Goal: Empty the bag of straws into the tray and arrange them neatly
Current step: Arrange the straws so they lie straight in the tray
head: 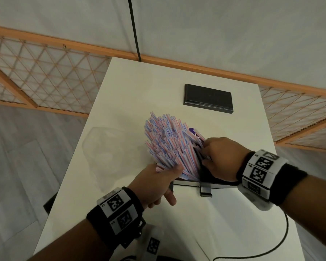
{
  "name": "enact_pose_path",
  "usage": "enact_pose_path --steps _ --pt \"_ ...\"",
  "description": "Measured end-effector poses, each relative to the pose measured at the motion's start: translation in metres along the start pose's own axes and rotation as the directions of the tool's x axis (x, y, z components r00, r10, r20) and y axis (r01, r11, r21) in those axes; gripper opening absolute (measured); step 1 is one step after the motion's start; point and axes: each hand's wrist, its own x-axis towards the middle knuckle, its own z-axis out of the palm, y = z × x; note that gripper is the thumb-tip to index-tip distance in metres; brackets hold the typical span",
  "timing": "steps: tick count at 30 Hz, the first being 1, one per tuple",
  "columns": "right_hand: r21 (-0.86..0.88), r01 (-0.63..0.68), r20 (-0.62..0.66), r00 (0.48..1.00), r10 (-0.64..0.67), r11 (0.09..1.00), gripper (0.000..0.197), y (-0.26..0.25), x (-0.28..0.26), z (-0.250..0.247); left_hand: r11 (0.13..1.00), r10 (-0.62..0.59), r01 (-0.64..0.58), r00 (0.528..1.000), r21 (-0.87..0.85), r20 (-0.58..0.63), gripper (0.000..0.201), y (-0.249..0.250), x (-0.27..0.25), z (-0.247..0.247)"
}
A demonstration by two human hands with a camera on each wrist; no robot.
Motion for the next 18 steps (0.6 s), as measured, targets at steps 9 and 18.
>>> enact_pose_path --steps 9,18 --pt "0.231 0.123 -0.265 0.962 -0.059 0.965 0.011 0.005 -0.01 0.012 0.992 0.124 -0.123 0.991 0.018 -0.042 0.041 0.011 -0.004 0.014" --pt "0.366 -0.329 -0.014 0.933 0.359 0.871 0.047 0.016 -0.014 0.037 0.99 0.048 -0.067 0.988 -0.127 -0.145 0.01 0.019 0.002 0.042"
